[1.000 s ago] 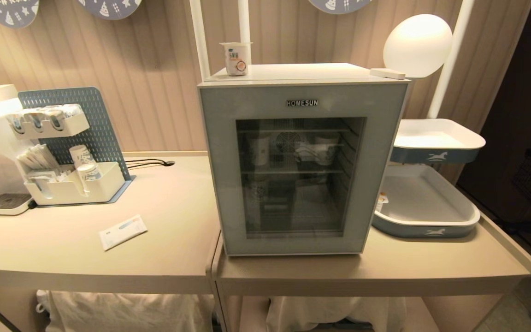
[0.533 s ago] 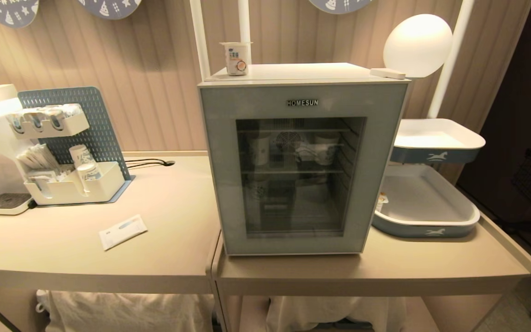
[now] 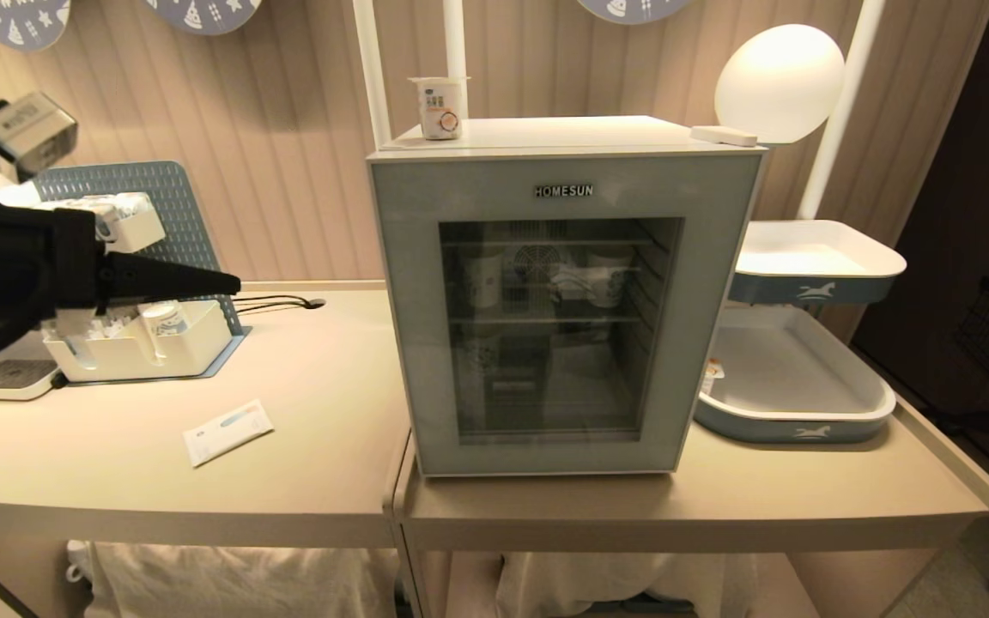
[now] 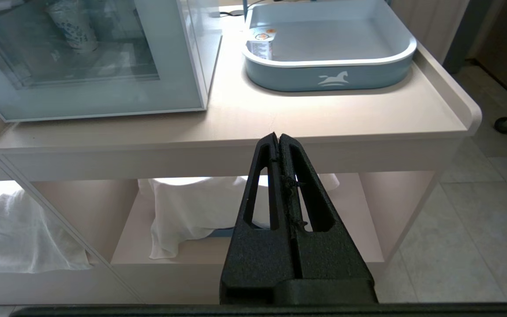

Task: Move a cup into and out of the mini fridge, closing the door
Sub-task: Open the freezer door

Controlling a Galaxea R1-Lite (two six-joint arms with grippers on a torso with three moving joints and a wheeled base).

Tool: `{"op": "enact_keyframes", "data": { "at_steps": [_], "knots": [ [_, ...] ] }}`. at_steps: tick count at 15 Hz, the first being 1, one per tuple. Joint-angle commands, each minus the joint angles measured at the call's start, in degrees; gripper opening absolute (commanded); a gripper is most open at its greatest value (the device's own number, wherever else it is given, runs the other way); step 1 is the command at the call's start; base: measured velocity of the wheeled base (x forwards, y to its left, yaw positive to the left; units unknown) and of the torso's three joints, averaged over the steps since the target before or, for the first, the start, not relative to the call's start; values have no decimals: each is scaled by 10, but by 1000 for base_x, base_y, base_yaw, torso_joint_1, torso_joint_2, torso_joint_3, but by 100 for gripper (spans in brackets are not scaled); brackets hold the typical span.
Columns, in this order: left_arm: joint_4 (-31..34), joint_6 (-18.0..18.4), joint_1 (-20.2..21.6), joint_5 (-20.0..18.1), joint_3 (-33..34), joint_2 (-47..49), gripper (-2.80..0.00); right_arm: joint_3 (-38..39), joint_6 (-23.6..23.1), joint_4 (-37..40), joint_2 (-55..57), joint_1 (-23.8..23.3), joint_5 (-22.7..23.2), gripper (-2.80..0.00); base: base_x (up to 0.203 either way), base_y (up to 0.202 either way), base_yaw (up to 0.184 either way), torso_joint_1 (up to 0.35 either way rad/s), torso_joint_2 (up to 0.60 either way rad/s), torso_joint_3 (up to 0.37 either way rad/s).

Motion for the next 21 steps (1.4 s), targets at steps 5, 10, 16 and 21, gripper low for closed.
{"op": "enact_keyframes", "data": {
  "at_steps": [5,10,16,21],
  "knots": [
    [-69,244,58,-274,70,188,0,1,1,-1,1,0,1,-280,0,0,0,0,0,0],
    [-83,300,14,-271,39,254,0,2,0,-2,1,0,2,-280,0,0,0,0,0,0],
    [-208,315,-12,-207,41,310,0,2,0,-2,0,0,2,-280,0,0,0,0,0,0],
    [-304,306,-34,-198,38,333,0,2,0,-2,0,0,2,-280,0,0,0,0,0,0]
  ]
}}
